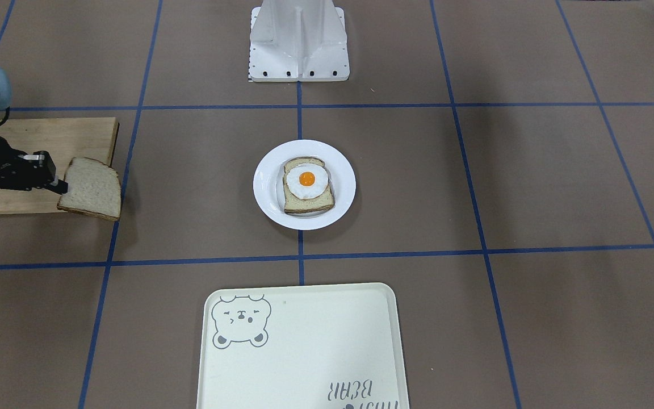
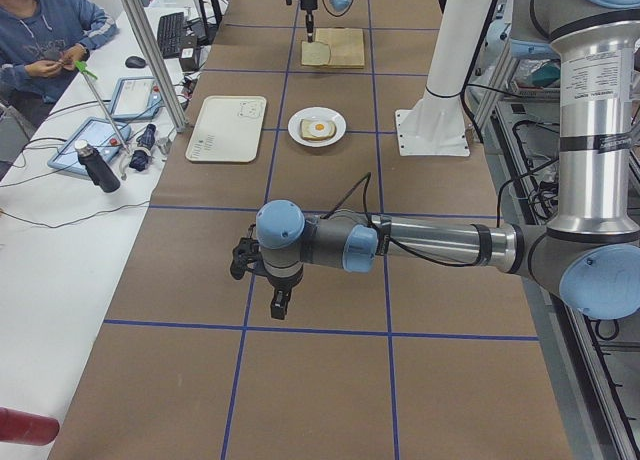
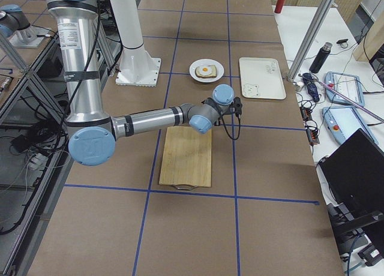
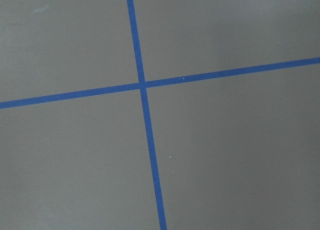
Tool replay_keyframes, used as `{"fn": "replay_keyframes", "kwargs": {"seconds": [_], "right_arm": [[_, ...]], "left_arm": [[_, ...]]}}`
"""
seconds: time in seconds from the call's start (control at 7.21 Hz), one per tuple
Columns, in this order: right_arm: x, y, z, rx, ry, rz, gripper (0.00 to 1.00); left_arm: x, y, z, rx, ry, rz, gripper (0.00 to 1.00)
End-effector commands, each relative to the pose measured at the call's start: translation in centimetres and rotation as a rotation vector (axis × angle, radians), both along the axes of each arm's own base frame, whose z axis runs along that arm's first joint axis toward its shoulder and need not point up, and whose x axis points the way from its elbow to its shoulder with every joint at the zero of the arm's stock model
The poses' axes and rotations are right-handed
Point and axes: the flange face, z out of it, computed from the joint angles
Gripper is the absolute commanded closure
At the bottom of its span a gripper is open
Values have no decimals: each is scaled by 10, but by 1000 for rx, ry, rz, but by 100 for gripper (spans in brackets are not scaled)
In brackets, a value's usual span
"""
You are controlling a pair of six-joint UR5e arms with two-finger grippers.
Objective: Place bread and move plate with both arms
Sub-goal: 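Lift the bread slice with the right gripper and carry it over the plate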
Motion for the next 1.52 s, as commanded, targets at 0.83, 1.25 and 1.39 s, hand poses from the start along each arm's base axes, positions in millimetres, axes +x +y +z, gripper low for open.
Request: {"fn": "replay_keyframes", "kwargs": {"seconds": [0.83, 1.25, 1.39], "right_arm": [[-246, 8, -228, -187, -117, -77, 100], [-288, 24, -233, -158, -96, -49, 100], [-296, 25, -236, -157, -93, -51, 100]], "left_arm": [[1, 6, 12, -21, 0, 3, 2], [1, 6, 10, -19, 1, 2, 2], [1, 6, 9, -18, 1, 2, 2]]}}
